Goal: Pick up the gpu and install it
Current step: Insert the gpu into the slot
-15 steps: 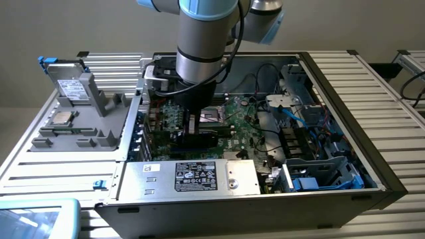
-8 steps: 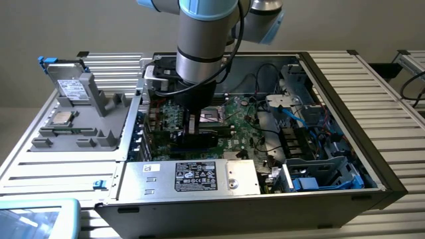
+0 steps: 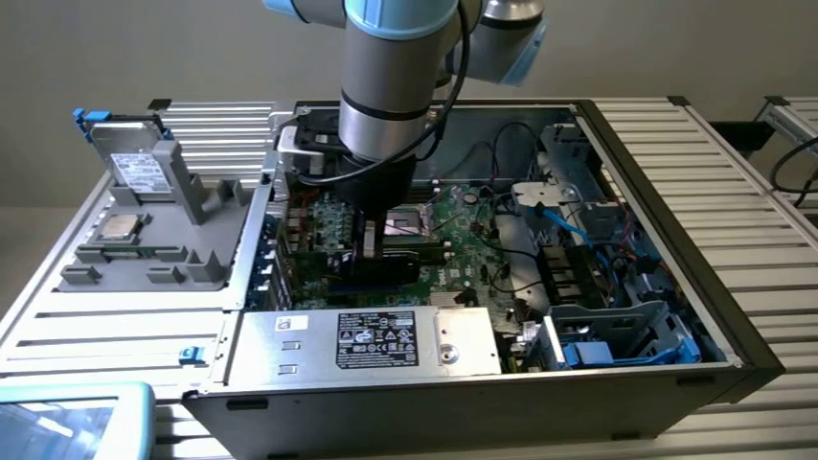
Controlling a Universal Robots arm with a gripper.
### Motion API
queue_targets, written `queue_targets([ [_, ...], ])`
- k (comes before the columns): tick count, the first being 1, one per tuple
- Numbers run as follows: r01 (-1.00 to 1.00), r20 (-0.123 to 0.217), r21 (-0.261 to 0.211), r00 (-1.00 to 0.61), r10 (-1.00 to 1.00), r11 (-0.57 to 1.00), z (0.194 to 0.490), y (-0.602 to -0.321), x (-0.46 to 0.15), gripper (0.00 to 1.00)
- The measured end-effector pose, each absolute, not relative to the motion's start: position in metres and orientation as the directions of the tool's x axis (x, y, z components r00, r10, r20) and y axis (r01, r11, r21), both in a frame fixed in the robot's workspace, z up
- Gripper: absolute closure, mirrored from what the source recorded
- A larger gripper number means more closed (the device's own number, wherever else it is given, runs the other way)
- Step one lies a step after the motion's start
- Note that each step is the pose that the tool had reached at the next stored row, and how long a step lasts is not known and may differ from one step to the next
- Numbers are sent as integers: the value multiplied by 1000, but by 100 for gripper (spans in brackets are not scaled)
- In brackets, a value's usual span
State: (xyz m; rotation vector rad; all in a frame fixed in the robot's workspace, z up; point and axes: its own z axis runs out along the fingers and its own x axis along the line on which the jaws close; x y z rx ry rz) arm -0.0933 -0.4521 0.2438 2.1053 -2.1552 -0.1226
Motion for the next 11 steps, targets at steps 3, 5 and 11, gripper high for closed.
queue_targets([
  [3,-989,34,146,-21,-999,26,244,-452,-93,72],
  [5,-989,34,146,-21,-999,26,244,-452,-93,72],
  [11,-989,34,146,-21,-999,26,244,-452,-93,64],
])
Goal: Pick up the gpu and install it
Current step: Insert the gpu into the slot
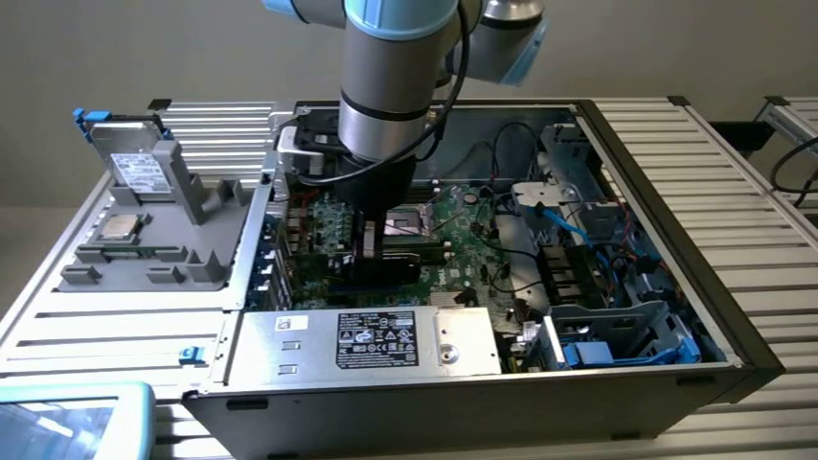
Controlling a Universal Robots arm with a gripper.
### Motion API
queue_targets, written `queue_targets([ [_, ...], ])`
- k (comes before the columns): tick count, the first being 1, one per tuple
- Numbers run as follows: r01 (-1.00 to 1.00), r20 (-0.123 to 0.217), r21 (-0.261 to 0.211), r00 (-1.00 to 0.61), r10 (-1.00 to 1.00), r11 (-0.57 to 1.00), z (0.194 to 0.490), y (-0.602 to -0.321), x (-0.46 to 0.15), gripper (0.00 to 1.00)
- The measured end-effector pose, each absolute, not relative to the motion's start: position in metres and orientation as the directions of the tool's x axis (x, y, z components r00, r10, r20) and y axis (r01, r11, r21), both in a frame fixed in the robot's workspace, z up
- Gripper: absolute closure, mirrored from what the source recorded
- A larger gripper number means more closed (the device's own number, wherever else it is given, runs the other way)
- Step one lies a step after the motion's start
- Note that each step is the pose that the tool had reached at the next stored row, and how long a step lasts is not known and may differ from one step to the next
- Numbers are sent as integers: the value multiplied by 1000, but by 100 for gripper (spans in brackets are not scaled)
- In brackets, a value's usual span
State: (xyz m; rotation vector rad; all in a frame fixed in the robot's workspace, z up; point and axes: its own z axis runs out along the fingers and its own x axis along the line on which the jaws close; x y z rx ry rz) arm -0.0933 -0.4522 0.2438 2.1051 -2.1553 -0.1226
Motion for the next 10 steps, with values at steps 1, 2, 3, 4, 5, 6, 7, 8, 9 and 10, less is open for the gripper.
queue_targets([
  [1,-989,34,146,-21,-999,26,244,-452,-93,64],
  [2,-989,34,146,-21,-999,26,244,-452,-93,64],
  [3,-989,34,146,-21,-999,26,244,-452,-93,64],
  [4,-989,34,146,-21,-999,26,244,-452,-93,64],
  [5,-989,33,146,-21,-999,26,244,-452,-93,64],
  [6,-989,33,146,-21,-999,26,243,-452,-93,64],
  [7,-989,33,146,-21,-999,26,243,-452,-93,64],
  [8,-989,33,146,-21,-999,26,243,-452,-93,64],
  [9,-989,33,146,-21,-999,26,243,-452,-93,64],
  [10,-989,33,146,-21,-999,26,243,-452,-93,64],
])
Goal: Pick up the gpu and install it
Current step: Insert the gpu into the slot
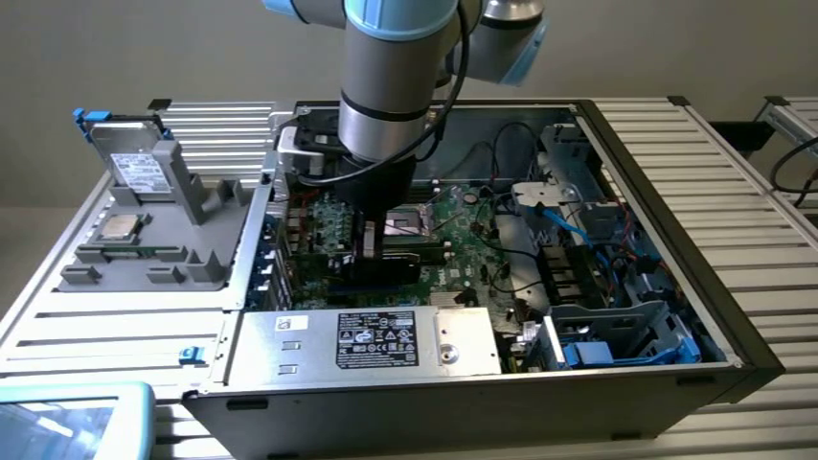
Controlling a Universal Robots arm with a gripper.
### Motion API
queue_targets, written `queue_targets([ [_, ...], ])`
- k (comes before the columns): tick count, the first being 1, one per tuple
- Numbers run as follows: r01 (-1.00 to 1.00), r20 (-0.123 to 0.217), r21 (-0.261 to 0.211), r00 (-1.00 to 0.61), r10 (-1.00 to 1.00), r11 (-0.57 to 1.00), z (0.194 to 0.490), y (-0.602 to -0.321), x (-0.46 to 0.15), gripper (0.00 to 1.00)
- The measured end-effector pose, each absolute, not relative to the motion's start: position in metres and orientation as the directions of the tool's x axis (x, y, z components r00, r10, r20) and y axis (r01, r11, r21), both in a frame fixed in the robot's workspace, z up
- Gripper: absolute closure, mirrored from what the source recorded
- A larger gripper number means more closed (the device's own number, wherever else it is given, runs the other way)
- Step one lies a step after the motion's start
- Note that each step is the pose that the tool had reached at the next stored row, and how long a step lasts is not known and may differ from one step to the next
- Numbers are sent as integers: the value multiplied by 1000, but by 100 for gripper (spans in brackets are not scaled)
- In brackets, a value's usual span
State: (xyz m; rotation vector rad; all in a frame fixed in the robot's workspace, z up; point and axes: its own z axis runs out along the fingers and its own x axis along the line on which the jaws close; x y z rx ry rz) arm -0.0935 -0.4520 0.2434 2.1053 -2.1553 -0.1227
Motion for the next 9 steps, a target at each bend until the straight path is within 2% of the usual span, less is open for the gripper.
queue_targets([
  [9,-989,33,146,-21,-999,26,244,-452,-95,64],
])
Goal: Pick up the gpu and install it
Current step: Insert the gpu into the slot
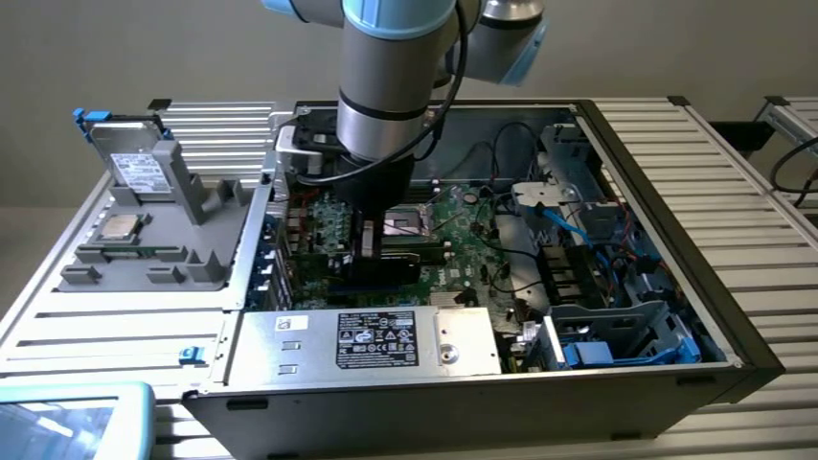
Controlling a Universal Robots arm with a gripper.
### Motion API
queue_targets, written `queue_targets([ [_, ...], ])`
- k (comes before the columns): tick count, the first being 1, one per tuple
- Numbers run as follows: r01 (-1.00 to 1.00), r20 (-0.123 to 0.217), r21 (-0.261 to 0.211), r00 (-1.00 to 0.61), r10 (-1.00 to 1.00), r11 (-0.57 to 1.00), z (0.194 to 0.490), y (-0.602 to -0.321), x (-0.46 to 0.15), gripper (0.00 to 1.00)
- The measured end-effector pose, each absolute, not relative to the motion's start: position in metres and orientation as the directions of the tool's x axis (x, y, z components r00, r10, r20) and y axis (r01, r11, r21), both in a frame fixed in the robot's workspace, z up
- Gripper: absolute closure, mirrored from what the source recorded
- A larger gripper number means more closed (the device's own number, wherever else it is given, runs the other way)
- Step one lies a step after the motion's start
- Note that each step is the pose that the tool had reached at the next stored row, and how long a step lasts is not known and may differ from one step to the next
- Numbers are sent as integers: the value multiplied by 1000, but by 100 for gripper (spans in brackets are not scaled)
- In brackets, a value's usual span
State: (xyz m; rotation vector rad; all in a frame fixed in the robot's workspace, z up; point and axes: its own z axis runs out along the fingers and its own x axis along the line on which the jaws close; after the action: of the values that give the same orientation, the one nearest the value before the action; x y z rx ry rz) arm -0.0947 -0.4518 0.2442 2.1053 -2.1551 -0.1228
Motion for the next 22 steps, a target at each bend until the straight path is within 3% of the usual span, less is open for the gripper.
queue_targets([
  [22,-989,32,146,-21,-999,25,237,-451,-95,64],
])
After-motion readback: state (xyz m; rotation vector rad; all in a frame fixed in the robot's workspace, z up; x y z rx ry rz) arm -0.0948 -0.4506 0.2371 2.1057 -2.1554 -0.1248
